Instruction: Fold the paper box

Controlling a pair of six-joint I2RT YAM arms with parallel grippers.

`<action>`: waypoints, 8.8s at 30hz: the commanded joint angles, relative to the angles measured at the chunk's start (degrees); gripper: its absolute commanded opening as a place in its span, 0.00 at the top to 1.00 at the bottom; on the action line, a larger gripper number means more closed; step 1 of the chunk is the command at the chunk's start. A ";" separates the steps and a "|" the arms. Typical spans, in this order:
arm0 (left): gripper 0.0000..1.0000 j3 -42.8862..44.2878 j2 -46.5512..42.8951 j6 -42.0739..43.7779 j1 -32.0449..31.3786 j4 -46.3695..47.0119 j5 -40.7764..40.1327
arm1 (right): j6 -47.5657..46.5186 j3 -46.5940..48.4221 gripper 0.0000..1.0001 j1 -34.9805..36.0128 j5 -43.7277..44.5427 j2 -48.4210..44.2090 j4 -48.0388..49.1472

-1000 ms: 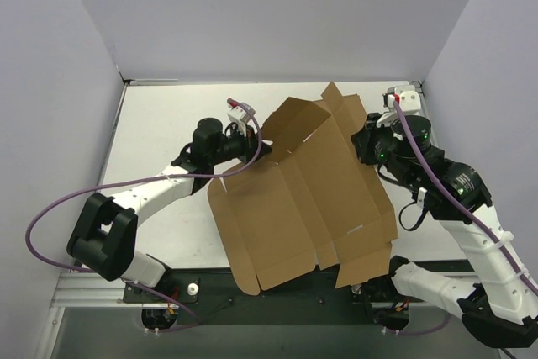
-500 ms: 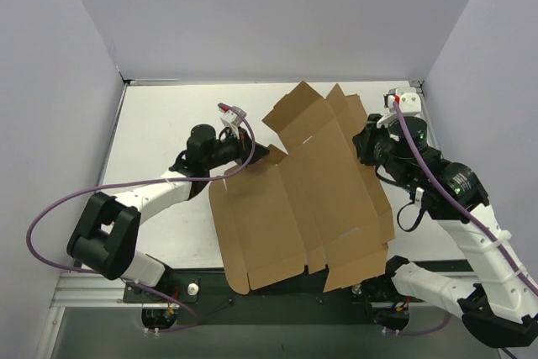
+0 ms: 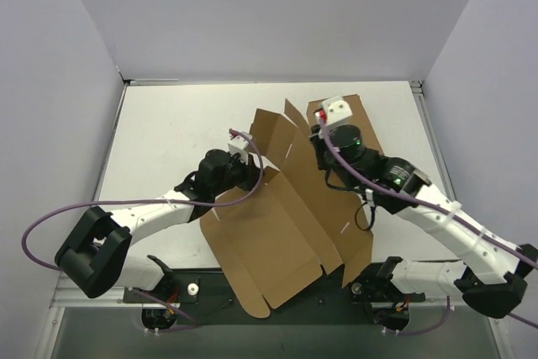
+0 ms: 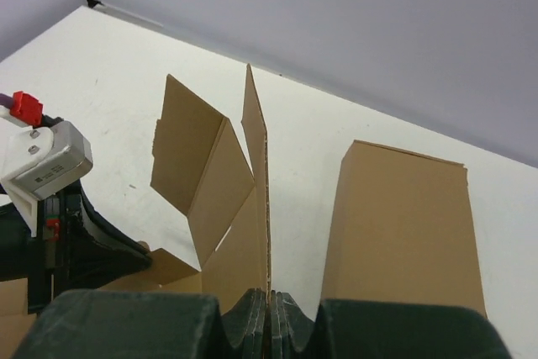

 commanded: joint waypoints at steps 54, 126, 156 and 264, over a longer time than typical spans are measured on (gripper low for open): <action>0.60 -28.09 7.90 -22.56 -20.54 33.40 -12.84 | -27.02 -34.66 1.00 13.85 15.86 12.10 51.17; 0.90 -18.50 3.85 -1.81 -1.29 20.31 -16.69 | -48.97 -27.19 1.00 14.20 10.66 19.48 67.23; 0.36 -19.83 -28.30 -13.32 6.87 -1.20 -17.50 | -78.25 -40.20 1.00 22.91 24.74 31.79 114.62; 0.87 -15.43 -1.07 -43.04 16.82 42.46 -13.98 | 82.32 -33.08 0.30 4.54 22.37 12.19 52.39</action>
